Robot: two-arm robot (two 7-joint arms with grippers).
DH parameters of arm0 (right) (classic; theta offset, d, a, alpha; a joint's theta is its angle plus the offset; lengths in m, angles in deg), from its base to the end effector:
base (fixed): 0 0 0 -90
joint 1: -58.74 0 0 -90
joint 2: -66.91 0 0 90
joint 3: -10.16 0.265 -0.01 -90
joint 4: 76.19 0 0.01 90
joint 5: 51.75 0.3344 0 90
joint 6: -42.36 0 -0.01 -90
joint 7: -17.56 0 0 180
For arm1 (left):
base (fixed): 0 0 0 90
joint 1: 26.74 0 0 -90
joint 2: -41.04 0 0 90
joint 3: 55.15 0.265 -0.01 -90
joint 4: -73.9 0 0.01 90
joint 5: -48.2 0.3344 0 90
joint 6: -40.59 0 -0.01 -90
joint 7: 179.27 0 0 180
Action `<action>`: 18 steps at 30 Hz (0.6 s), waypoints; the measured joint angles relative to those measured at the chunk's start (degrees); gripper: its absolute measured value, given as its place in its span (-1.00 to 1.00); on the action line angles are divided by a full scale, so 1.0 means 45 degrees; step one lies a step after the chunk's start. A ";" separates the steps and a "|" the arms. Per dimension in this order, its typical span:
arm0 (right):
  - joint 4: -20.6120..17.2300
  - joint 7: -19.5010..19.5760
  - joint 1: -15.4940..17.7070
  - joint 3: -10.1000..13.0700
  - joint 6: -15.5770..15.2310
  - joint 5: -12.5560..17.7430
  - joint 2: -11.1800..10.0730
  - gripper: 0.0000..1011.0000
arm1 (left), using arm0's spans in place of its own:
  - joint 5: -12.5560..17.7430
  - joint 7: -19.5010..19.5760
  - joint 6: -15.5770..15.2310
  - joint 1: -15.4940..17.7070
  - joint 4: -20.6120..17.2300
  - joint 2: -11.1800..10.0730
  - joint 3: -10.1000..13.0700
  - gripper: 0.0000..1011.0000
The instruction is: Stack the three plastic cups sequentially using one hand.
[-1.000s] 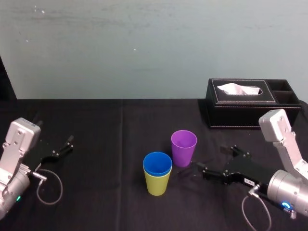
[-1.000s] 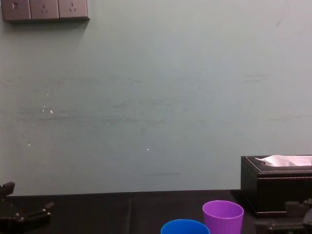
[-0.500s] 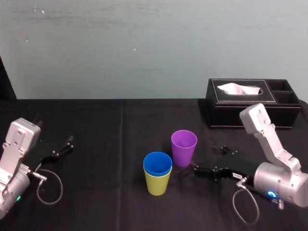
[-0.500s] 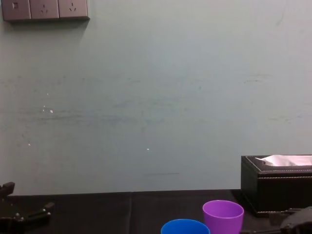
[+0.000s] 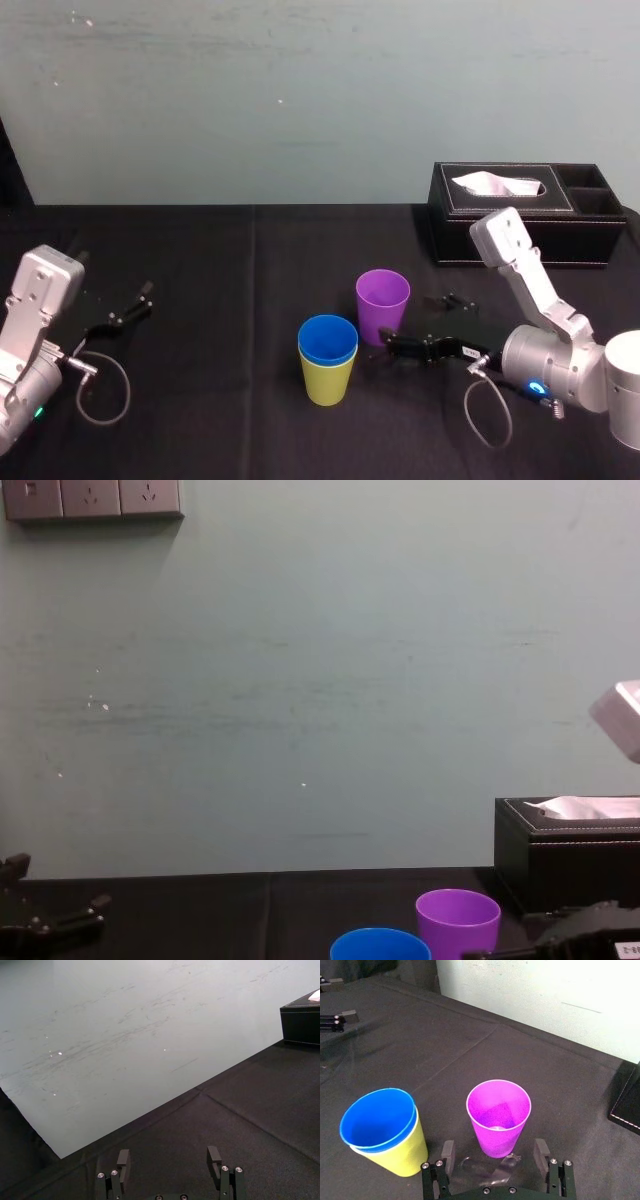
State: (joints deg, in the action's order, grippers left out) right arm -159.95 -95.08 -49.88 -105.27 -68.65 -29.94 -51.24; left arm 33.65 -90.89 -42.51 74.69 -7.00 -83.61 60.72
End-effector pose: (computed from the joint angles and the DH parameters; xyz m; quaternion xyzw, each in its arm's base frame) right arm 0.4109 -0.0152 -0.2307 -0.1908 0.0665 -0.4174 0.8860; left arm 0.3782 0.0617 -0.2871 0.1416 -0.1324 0.5799 0.7913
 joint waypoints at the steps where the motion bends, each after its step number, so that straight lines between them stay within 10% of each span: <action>1: 0.0106 -0.0004 -0.0054 -0.0020 0.0042 -0.0052 0.0074 0.99 | 0.0001 0.0000 0.0000 0.0000 -0.0001 0.0000 -0.0001 0.98; 18: 0.1100 -0.0188 -0.0505 -0.0068 0.0432 -0.0436 0.0669 0.99 | 0.0000 0.0000 0.0000 0.0000 -0.0001 0.0000 0.0000 0.98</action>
State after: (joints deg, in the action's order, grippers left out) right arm -155.00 -95.92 -52.16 -105.58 -66.71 -31.91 -48.23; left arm 33.65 -90.89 -42.51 74.69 -7.00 -83.61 60.72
